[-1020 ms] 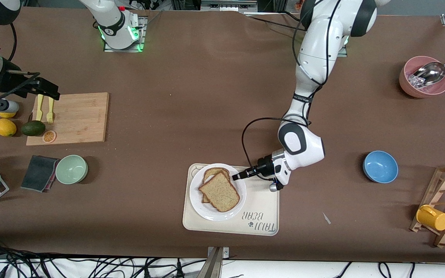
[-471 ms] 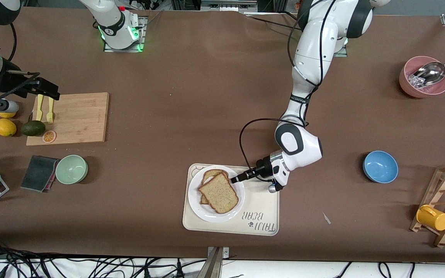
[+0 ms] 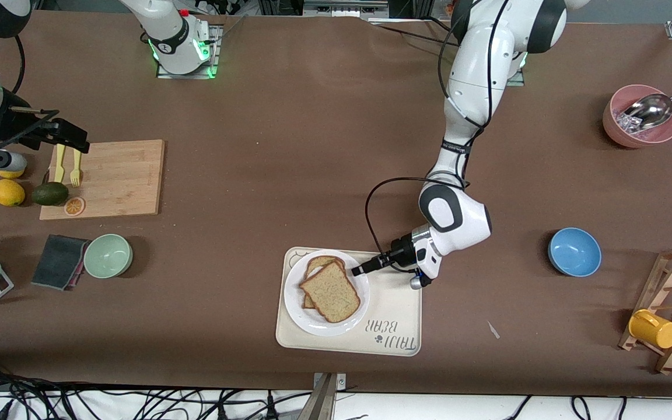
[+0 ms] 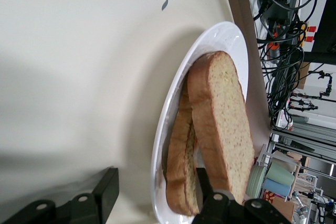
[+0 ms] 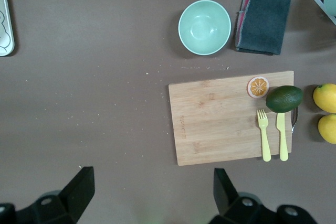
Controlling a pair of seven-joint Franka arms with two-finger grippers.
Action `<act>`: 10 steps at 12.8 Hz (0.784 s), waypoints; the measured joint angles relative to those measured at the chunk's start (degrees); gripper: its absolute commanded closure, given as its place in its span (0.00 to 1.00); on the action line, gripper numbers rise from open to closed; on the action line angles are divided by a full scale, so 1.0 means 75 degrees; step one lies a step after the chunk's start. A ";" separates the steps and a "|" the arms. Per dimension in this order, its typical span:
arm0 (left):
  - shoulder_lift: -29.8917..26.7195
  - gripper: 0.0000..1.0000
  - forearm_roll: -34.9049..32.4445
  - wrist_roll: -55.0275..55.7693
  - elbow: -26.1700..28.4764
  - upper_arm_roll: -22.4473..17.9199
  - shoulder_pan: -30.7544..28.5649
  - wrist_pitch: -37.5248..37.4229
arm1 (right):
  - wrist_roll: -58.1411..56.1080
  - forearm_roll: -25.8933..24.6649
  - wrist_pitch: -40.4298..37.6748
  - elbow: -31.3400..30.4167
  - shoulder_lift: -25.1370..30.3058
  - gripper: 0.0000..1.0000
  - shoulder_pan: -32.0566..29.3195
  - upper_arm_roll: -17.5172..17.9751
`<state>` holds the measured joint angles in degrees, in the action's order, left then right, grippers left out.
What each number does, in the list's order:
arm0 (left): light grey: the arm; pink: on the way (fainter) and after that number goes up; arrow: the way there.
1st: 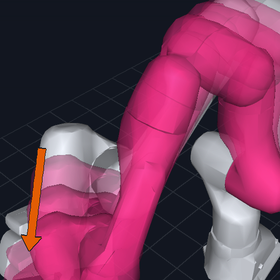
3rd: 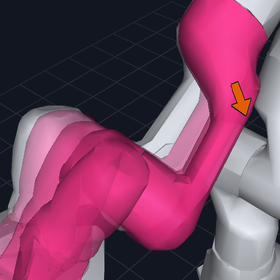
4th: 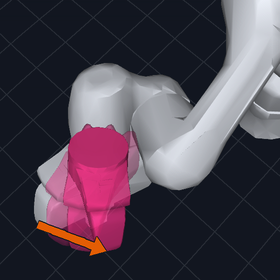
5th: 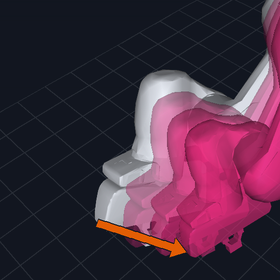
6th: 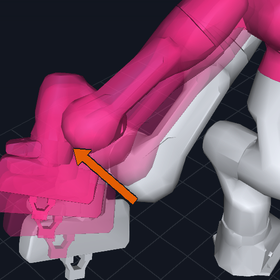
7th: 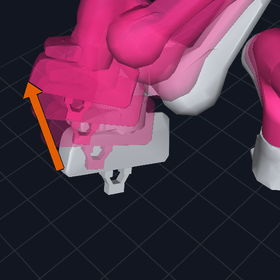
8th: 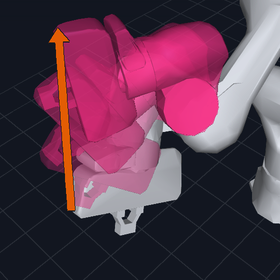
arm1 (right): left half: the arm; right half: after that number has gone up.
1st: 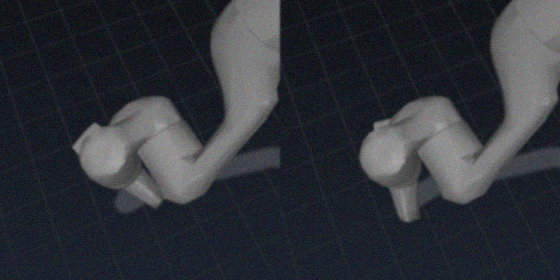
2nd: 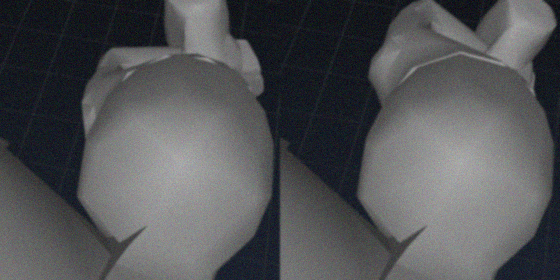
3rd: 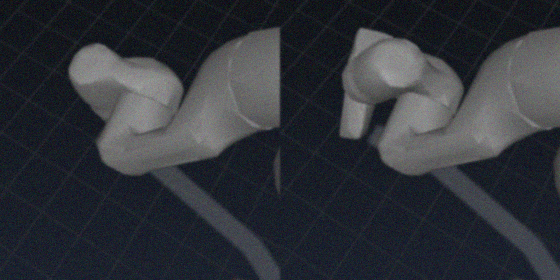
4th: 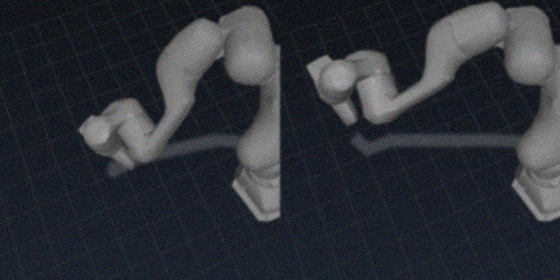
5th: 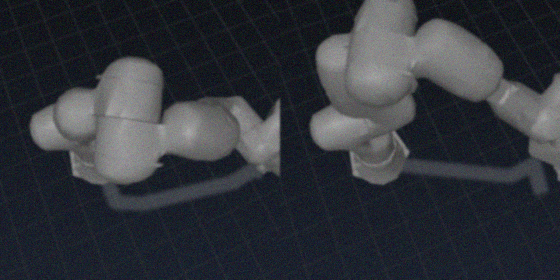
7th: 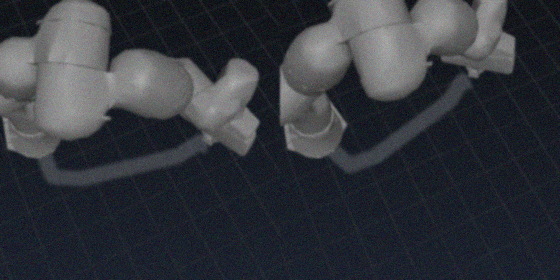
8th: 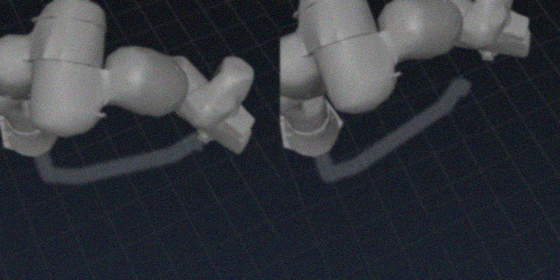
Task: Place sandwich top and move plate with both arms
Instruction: 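Open the left gripper and draw it back from the plate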
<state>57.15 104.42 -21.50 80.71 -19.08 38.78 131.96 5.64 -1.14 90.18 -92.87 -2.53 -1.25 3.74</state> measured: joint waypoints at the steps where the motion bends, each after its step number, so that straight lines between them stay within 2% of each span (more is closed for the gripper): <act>1: -0.0230 0.27 -0.0351 0.0001 0.0216 0.0047 -0.0029 0.0001 | 0.0000 0.0000 0.0021 0.0000 -0.0001 0.00 0.0000 0.0000; 2: -0.0502 0.26 -0.0749 0.0004 0.0464 0.0115 -0.0098 0.0003 | 0.0000 0.0000 0.0048 0.0000 -0.0001 0.00 0.0000 0.0000; 3: -0.0808 0.00 -0.1166 0.0006 0.0741 0.0196 -0.0205 0.0003 | 0.0000 0.0000 0.0060 0.0000 -0.0001 0.00 -0.0001 0.0000; 7: -0.2524 0.00 -0.3037 0.0006 0.2223 0.0914 -0.0996 0.0004 | 0.0000 0.0000 0.0075 0.0000 -0.0002 0.00 -0.0002 0.0000; 10: -0.4027 0.00 -0.4852 0.0006 0.3410 0.1484 -0.1822 0.0010 | 0.0000 0.0000 0.0078 0.0000 -0.0003 0.00 -0.0002 0.0000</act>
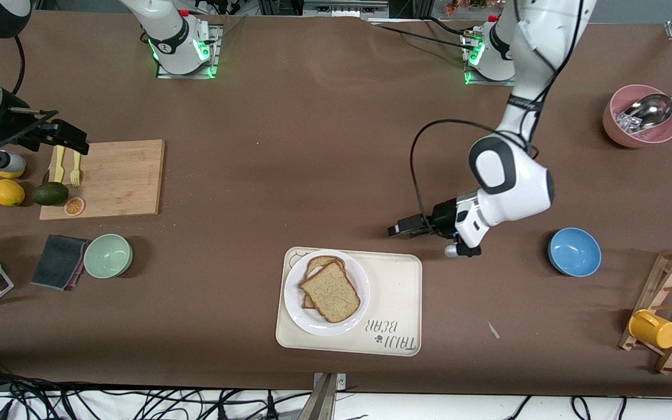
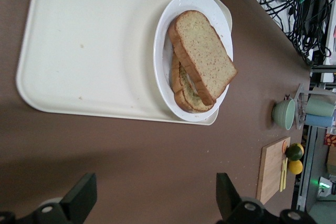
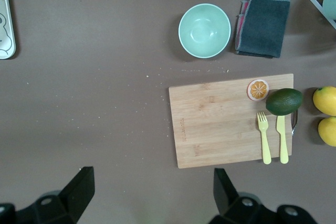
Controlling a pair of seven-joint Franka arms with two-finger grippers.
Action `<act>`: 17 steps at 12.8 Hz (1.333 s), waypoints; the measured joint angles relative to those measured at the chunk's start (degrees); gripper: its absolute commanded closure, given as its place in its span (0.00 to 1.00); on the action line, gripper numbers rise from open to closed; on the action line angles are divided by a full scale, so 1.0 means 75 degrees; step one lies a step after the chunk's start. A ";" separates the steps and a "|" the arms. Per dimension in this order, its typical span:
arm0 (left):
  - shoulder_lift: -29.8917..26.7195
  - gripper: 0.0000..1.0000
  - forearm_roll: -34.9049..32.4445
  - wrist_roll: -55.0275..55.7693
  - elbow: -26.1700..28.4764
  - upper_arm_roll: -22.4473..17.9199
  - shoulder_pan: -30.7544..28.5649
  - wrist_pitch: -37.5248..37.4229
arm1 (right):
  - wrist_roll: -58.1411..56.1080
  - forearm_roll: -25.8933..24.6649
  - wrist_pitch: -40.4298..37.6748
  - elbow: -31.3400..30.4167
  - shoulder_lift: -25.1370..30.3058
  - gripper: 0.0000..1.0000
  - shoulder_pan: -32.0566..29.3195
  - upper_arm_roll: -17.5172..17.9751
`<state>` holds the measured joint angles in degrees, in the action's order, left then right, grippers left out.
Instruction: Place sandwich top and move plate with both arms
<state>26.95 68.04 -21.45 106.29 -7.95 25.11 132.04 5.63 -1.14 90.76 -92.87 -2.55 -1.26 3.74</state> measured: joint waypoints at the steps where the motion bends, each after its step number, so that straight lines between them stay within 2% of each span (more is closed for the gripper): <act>1: -0.0485 0.00 -0.0592 -0.0002 0.0402 0.0136 -0.0324 -0.0001 | 0.0000 0.0000 0.0001 0.0000 0.0000 0.00 0.0000 0.0000; 3: -0.1496 0.00 -0.1302 -0.0008 0.1239 0.0434 -0.1055 -0.0005 | 0.0000 0.0000 0.0002 0.0003 0.0000 0.00 0.0000 0.0000; 5: -0.2582 0.00 -0.1350 -0.0058 0.2054 0.0533 -0.1796 -0.0004 | 0.0000 0.0000 0.0006 0.0005 0.0000 0.00 0.0000 0.0001; 8: -0.3835 0.00 -0.1642 -0.0180 0.2652 0.0553 -0.2710 -0.0405 | -0.0003 0.0000 0.0006 0.0006 -0.0001 0.00 0.0000 0.0001; 11: -0.4572 0.00 -0.3819 -0.0160 0.2711 0.0571 -0.2958 -0.0897 | -0.0003 0.0000 0.0006 0.0005 -0.0001 0.00 0.0000 0.0001; 14: -0.5199 0.00 -0.5590 0.0012 0.2552 0.0577 -0.2961 -0.1667 | -0.0003 0.0000 0.0006 0.0005 -0.0001 0.00 0.0000 0.0002; 17: -0.5446 0.00 -0.7433 0.0933 0.1587 0.0574 -0.2965 -0.3230 | -0.0003 0.0000 0.0006 0.0005 -0.0001 0.00 0.0000 0.0002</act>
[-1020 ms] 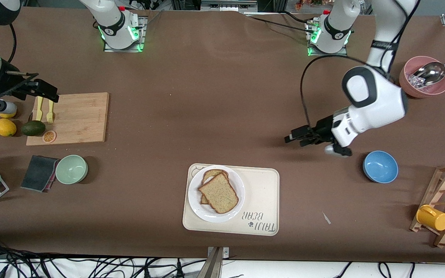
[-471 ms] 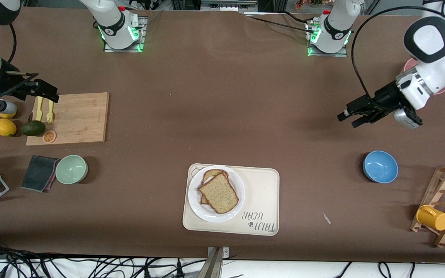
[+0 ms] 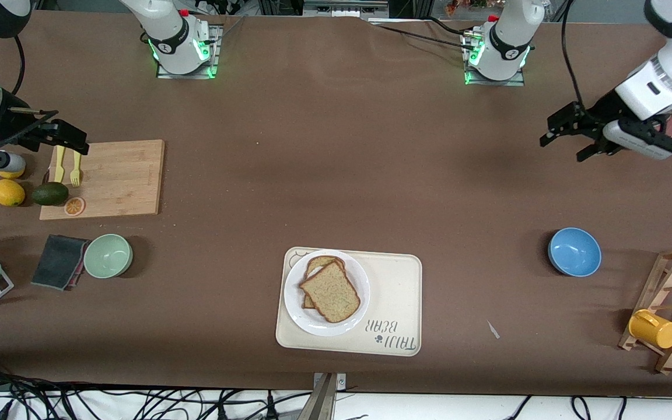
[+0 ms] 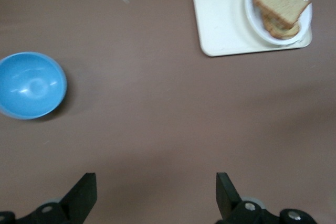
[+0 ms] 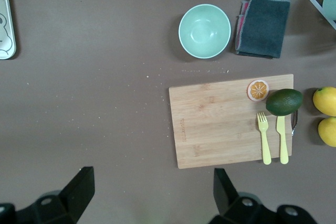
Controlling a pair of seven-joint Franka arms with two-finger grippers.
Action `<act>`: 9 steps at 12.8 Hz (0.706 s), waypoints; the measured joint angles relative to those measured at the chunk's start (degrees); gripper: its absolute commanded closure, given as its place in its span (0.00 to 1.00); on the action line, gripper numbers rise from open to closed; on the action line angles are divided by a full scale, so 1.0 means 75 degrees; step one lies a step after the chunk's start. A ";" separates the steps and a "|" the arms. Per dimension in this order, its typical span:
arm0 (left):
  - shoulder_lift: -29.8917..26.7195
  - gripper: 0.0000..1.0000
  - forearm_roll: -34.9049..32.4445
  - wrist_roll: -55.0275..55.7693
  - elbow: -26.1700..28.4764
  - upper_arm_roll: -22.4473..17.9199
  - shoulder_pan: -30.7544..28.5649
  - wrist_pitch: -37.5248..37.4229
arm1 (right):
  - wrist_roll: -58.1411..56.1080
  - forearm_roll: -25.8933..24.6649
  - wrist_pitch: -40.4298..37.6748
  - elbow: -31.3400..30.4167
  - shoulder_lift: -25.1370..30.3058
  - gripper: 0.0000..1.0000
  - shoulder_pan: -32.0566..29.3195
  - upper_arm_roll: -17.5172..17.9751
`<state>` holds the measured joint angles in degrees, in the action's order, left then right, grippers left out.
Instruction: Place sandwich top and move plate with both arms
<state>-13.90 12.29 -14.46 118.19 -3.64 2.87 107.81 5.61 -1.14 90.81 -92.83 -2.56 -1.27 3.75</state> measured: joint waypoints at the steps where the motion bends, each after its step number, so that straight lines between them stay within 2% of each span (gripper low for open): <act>1: -0.0008 0.00 -0.0529 0.0321 -0.0443 0.0028 0.0019 -0.0575 | 0.0000 0.0000 0.0000 0.0000 0.0000 0.00 0.0000 0.0000; 4: 0.0029 0.00 -0.1404 0.0929 -0.1272 0.0171 0.0078 -0.1719 | 0.0000 0.0000 0.0000 0.0000 0.0000 0.00 0.0000 0.0000; 6: 0.0184 0.00 -0.1429 0.1027 -0.1548 0.0169 0.0083 -0.2114 | 0.0000 0.0000 0.0002 0.0000 0.0000 0.00 0.0000 0.0000; 9: 0.0819 0.00 -0.1430 0.1404 -0.2323 0.0171 0.0208 -0.2652 | 0.0000 0.0001 0.0032 0.0000 0.0000 0.00 0.0000 0.0000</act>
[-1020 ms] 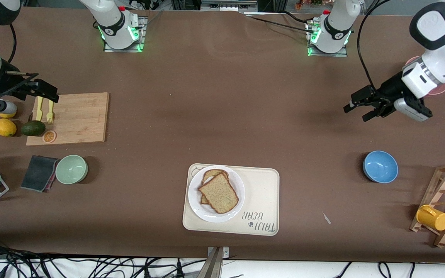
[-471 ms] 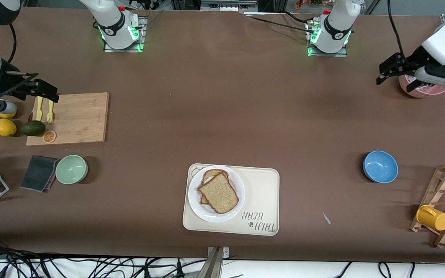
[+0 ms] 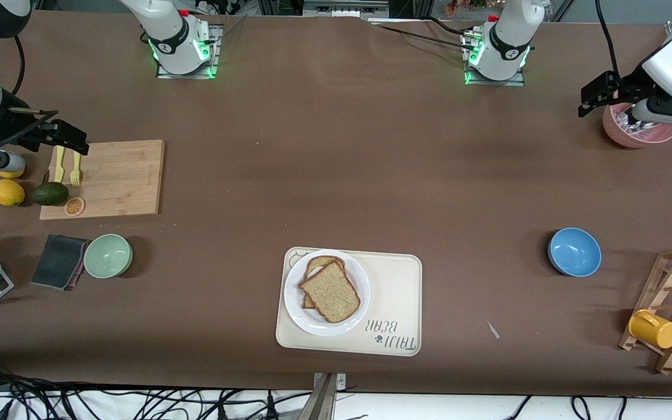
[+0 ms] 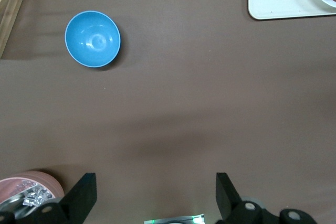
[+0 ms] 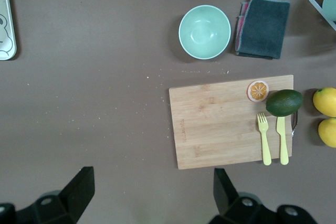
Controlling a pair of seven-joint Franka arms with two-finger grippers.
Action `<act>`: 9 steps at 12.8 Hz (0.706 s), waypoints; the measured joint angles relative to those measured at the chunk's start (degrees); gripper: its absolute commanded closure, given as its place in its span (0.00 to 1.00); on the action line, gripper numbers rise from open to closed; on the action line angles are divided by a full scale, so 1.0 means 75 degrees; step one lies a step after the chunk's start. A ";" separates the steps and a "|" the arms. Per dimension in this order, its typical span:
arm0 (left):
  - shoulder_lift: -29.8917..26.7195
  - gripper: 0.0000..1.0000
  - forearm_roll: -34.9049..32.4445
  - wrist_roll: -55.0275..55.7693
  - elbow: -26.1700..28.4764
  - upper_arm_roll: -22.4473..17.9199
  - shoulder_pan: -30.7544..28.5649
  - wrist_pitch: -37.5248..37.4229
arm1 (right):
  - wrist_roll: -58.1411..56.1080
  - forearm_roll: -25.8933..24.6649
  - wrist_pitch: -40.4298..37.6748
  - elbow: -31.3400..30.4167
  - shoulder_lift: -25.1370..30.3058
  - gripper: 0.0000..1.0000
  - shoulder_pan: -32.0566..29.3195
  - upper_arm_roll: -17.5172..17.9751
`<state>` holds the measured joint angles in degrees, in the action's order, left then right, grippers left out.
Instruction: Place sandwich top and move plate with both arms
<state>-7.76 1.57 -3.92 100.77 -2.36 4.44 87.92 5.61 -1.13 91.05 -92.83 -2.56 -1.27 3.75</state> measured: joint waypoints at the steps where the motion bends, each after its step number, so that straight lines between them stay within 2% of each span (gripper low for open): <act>1: 0.0241 0.00 0.0000 0.0193 -0.0293 0.0001 0.0063 -0.0146 | 0.0000 0.0000 0.0009 0.0000 0.0000 0.00 0.0000 0.0000; 4: 0.0644 0.00 0.0000 0.0374 -0.0764 -0.0005 0.0108 -0.0333 | 0.0000 0.0007 0.0020 0.0000 0.0000 0.00 0.0000 0.0001; 9: 0.0673 0.00 -0.0001 0.0410 -0.0856 -0.0005 0.0100 -0.0389 | 0.0000 0.0015 0.0022 0.0000 0.0000 0.00 0.0000 0.0005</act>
<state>-2.71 1.56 -0.85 94.35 -2.40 5.19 85.00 5.61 -1.01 91.22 -92.83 -2.56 -1.26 3.79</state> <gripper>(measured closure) 0.000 0.000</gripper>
